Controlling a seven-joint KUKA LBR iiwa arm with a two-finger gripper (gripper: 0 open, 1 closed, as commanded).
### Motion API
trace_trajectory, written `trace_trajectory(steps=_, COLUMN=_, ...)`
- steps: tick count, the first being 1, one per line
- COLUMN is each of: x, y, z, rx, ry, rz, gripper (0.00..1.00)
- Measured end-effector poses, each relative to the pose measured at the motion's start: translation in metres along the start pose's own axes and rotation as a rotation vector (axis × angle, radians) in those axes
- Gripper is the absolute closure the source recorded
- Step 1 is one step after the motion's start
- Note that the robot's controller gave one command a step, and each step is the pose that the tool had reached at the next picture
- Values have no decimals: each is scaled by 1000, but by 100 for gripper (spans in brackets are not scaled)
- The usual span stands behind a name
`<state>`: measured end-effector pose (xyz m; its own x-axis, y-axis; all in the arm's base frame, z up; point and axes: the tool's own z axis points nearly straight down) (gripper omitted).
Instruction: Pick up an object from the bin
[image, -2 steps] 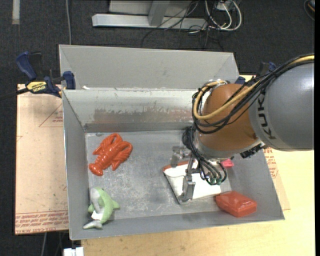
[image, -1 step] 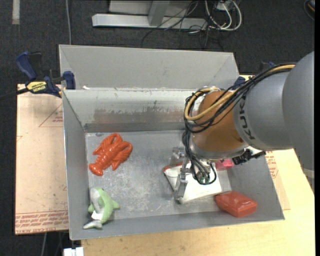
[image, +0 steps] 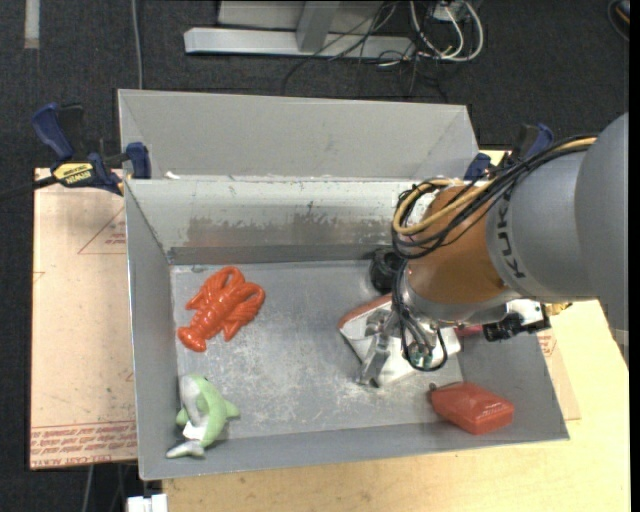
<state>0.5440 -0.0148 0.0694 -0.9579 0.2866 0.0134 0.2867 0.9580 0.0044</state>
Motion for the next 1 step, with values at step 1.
trace_trajectory(steps=1, x=0, y=0, z=0, rx=0, ry=0, rz=0, gripper=100)
